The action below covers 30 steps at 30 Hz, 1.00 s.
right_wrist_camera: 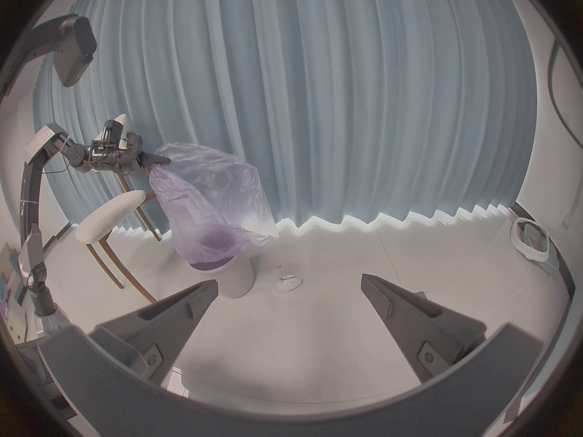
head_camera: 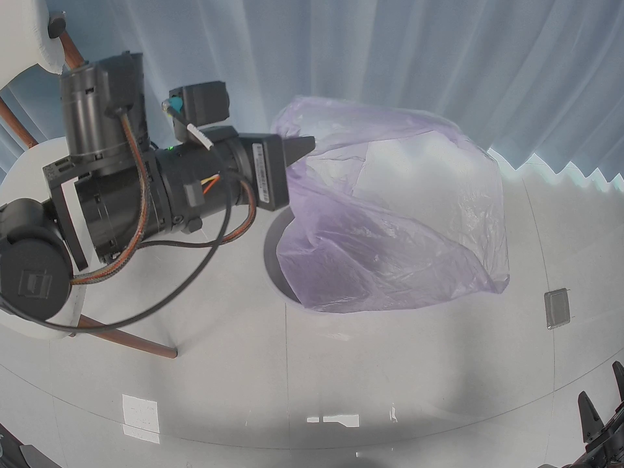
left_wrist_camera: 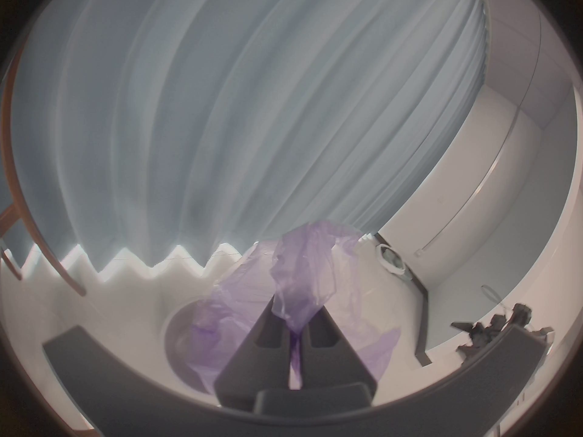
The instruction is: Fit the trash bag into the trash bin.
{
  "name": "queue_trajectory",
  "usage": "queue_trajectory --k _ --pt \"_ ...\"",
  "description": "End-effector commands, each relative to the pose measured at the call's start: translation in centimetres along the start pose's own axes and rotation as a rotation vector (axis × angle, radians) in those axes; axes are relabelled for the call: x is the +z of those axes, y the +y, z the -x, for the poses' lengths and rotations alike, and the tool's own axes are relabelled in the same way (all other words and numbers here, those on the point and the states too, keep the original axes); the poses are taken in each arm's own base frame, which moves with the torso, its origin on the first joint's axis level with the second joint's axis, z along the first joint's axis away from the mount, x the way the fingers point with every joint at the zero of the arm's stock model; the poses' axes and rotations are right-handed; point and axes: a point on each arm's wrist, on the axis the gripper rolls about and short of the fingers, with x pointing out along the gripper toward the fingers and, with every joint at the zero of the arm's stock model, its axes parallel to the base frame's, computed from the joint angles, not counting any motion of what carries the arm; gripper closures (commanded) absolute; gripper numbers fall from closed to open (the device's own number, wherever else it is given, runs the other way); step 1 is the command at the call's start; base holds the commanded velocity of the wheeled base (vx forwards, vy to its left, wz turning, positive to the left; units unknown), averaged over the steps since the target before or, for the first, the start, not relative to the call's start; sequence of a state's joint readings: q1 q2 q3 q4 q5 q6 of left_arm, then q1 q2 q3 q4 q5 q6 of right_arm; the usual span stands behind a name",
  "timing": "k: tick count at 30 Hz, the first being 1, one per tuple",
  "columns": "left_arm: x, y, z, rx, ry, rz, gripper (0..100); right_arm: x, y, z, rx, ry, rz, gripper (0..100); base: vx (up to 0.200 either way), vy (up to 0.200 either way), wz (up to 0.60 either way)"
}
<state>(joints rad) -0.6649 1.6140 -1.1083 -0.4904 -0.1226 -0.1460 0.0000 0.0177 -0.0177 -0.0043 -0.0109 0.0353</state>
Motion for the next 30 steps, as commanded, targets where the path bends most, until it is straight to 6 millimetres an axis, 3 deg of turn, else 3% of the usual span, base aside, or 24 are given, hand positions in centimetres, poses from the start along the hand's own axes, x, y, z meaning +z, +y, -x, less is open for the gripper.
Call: queue_trajectory --k 1,10,19,30 --pt "-1.8 1.8 0.0 0.063 0.034 -0.01 100 -0.5 0.0 0.0 0.0 0.0 0.0 0 0.0 0.0 0.0" --pt "-3.9 3.0 -1.5 0.199 -0.069 0.025 100 -0.5 0.0 0.0 0.0 0.0 0.0 0 0.0 0.0 0.0" --pt "-5.0 4.2 -0.6 0.207 -0.084 0.059 100 -0.5 0.0 0.0 0.0 0.0 0.0 0 0.0 0.0 0.0" --pt "-5.4 3.6 -0.5 0.17 -0.063 0.063 100 -0.5 0.0 0.0 -0.001 0.0 -0.002 0 0.2 0.0 0.0"
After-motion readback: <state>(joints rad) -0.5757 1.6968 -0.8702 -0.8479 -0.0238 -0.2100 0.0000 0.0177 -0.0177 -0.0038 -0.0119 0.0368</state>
